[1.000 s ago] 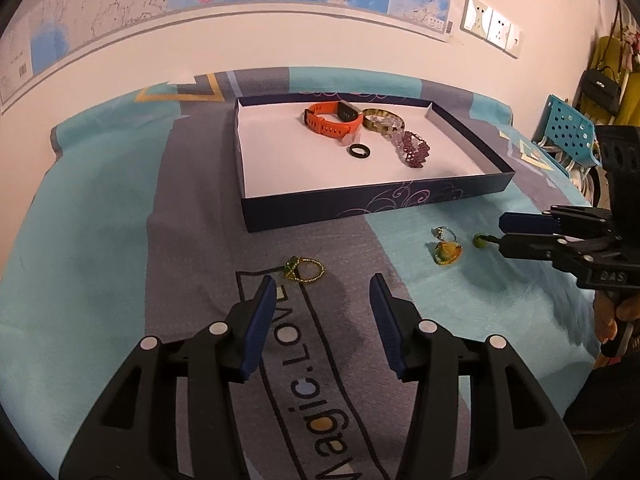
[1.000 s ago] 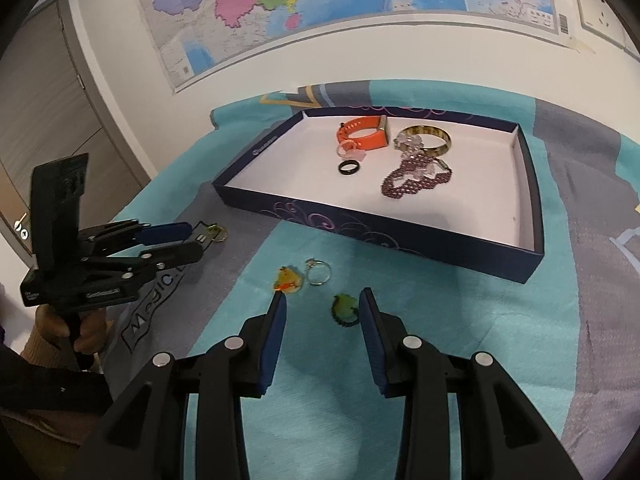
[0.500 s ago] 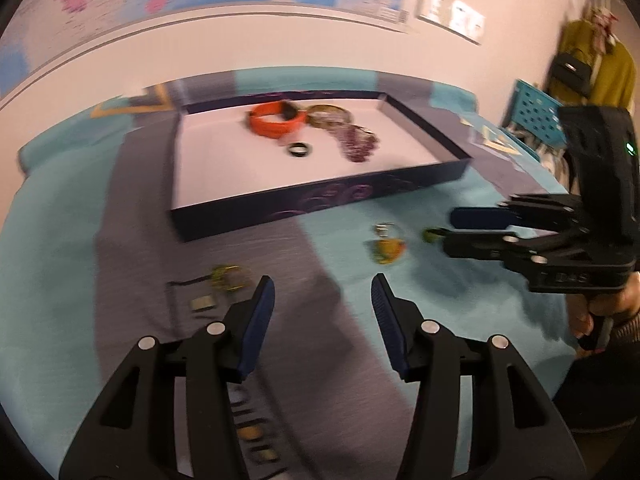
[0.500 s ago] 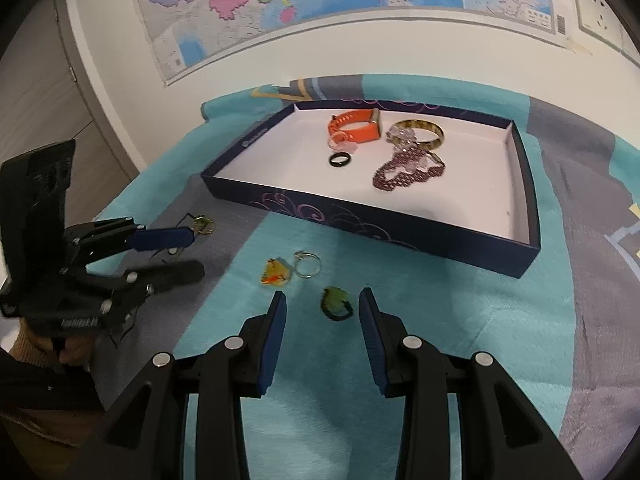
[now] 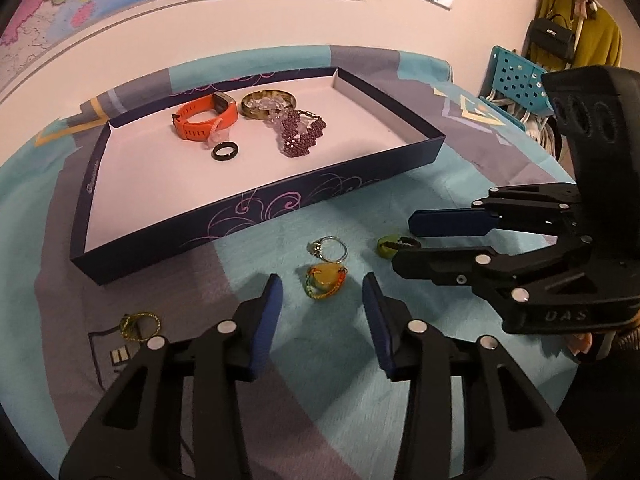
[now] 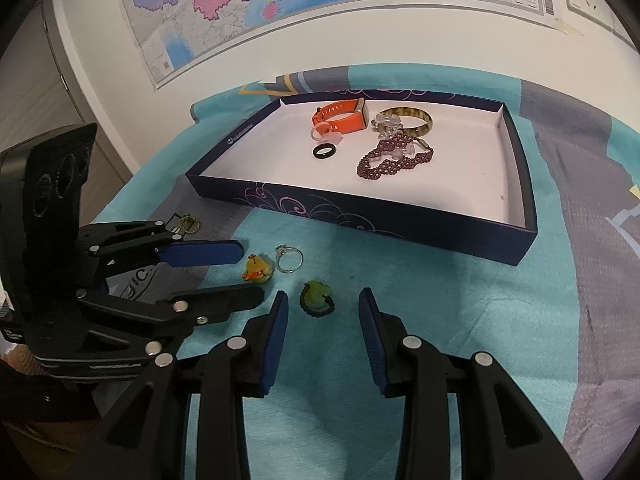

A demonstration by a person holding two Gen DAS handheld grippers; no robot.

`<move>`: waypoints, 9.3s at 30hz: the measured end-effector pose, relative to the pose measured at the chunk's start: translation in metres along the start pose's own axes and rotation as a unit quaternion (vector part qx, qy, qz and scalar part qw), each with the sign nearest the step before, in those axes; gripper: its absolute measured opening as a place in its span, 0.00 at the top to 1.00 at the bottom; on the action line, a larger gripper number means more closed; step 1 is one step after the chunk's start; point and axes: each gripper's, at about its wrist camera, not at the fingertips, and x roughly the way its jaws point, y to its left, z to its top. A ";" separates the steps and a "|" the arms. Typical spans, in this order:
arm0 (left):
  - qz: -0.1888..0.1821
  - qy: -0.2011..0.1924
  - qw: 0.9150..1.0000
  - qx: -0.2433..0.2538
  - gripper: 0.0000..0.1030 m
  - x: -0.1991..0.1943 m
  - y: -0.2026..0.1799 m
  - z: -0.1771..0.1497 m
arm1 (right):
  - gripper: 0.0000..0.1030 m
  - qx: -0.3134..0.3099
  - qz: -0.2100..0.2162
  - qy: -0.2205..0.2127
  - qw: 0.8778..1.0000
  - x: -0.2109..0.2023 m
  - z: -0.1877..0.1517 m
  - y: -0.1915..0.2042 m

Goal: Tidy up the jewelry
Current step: 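Move the left tool to the yellow heart pendant while the right tool approaches the green ring, then grasp the yellow pendant with the left tool while the right tool grasps the green ring, then carry the yellow pendant with the left tool into the tray while the right tool carries the green ring there, then open both tools over the tray to release the items and lift away, then move the left tool to the gold ring while the right tool approaches the silver ring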

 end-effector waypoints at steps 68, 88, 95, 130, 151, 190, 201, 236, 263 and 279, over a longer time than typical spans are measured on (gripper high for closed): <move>-0.007 -0.039 0.999 -0.032 0.81 -0.031 0.008 0.006 | 0.87 -0.002 0.015 -0.034 0.999 -0.017 0.014 0.001; -0.006 -0.054 0.998 -0.033 0.81 -0.040 0.010 0.013 | 0.87 -0.007 0.013 -0.044 0.999 -0.018 0.022 0.002; -0.004 -0.058 0.998 -0.032 0.81 -0.041 0.010 0.016 | 0.87 -0.010 0.013 -0.048 0.999 -0.019 0.025 0.003; 0.014 -0.074 0.997 -0.031 0.81 -0.039 0.022 0.043 | 0.87 -0.025 0.006 -0.062 0.998 -0.016 0.054 0.001; 0.026 -0.076 0.996 -0.037 0.81 -0.028 0.034 0.062 | 0.87 -0.027 0.006 -0.061 0.998 -0.003 0.074 -0.008; 0.044 -0.050 0.996 -0.053 0.81 0.006 0.054 0.082 | 0.87 -0.021 -0.007 -0.042 0.999 0.033 0.099 -0.018; 0.049 -0.042 0.996 -0.058 0.81 0.015 0.057 0.084 | 0.87 -0.024 -0.013 -0.038 0.999 0.039 0.105 -0.019; 0.061 0.004 0.996 -0.069 0.75 0.057 0.070 0.097 | 0.86 -0.002 -0.023 -0.008 1.000 0.074 0.125 -0.033; 0.096 -0.088 0.990 -0.049 0.45 -0.068 0.073 -0.013 | 0.62 -0.037 -0.008 -0.036 0.999 -0.006 0.033 -0.001; 0.096 -0.026 0.994 -0.050 0.47 -0.037 0.072 -0.018 | 0.58 -0.033 -0.008 0.001 0.999 0.014 0.013 0.012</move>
